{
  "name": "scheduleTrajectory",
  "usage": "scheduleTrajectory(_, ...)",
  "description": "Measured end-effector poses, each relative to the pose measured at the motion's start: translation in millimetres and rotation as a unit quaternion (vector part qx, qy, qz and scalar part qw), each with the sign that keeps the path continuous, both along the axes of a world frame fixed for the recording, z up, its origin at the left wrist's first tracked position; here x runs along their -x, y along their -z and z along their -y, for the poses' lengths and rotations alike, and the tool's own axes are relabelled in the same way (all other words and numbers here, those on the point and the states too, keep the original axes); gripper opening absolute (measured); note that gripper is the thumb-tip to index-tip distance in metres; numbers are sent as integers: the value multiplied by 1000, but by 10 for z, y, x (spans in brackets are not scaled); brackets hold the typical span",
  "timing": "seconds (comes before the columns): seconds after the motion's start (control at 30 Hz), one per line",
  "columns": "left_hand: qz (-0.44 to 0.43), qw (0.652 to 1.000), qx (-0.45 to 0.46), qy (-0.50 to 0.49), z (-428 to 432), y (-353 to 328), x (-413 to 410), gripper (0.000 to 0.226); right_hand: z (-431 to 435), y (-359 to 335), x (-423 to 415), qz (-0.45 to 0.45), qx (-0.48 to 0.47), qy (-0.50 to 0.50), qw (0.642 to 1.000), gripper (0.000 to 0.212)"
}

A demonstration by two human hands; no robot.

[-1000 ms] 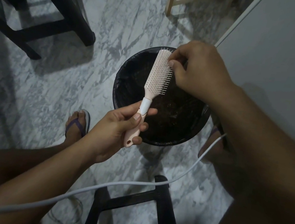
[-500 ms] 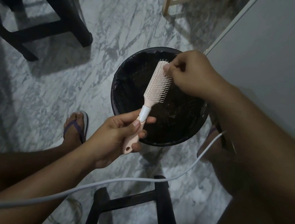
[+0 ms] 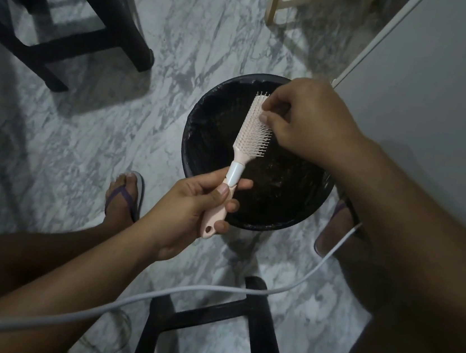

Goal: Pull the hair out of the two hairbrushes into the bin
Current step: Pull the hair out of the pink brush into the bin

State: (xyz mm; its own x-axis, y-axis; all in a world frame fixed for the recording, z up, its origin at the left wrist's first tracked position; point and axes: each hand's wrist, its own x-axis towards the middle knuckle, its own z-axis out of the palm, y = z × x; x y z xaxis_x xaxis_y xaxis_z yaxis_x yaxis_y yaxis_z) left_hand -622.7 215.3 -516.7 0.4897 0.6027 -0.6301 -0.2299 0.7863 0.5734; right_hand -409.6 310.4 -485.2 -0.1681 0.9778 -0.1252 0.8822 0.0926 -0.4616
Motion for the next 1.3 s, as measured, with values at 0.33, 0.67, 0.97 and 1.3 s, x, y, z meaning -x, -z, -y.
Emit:
scheduleTrajectory(0.33,16,999,10,-27,-40,5,-25,40,-41,8,-1,-136,0,60,989,17)
scheduleTrajectory(0.67,-8,1000,-14,-16,-64,17,-1,43,64,-60,119,23,29,-45,998,16)
scheduleTrajectory(0.97,22,1000,5,-20,-49,2,-24,43,21,-110,58,-199,75,81,974,14)
scheduleTrajectory(1.3,11,1000,-8,-21,-76,7,-18,41,-45,1,-129,-145,0,65,987,21)
